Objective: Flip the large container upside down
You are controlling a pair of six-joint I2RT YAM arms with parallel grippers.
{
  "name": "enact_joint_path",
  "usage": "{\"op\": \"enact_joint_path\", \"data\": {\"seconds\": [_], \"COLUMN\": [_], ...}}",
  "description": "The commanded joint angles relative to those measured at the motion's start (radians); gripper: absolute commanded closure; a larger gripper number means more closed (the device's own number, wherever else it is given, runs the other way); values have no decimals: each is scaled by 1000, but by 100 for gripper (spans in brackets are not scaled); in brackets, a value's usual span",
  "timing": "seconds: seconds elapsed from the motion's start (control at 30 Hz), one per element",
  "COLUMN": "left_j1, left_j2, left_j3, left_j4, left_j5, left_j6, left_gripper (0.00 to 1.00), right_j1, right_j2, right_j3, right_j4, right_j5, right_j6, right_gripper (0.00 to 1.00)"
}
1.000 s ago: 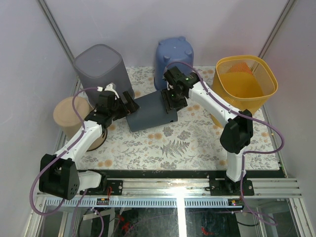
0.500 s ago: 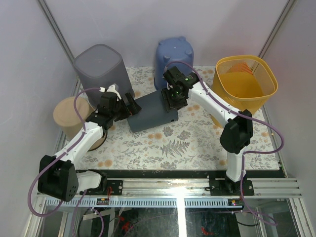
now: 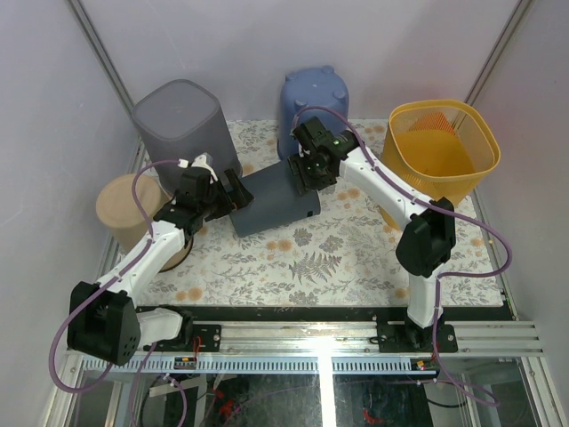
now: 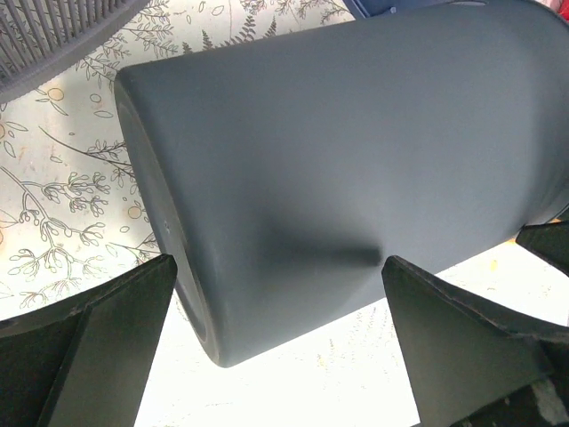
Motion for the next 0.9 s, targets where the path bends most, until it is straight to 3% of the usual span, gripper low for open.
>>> {"op": "enact_joint_path", "data": {"seconds": [0.0, 0.5, 0.87], "left_j1": [-7, -25, -103], "left_j2": [-23, 32, 31], "left_j3": [2, 15, 188], "left_j4": [-2, 37, -137], "left_j5": [-11, -12, -179], "left_j6": [7, -32, -13], "left_gripper": [0, 0, 0], "right_j1": [10, 12, 11], "right_j2": [-50, -68, -166], "right_j3": [-29, -62, -233], "right_j4": [81, 135, 325], "right_j5": [-37, -114, -238], "right_j6": [-25, 60, 131], "right_gripper": [39, 40, 40]}}
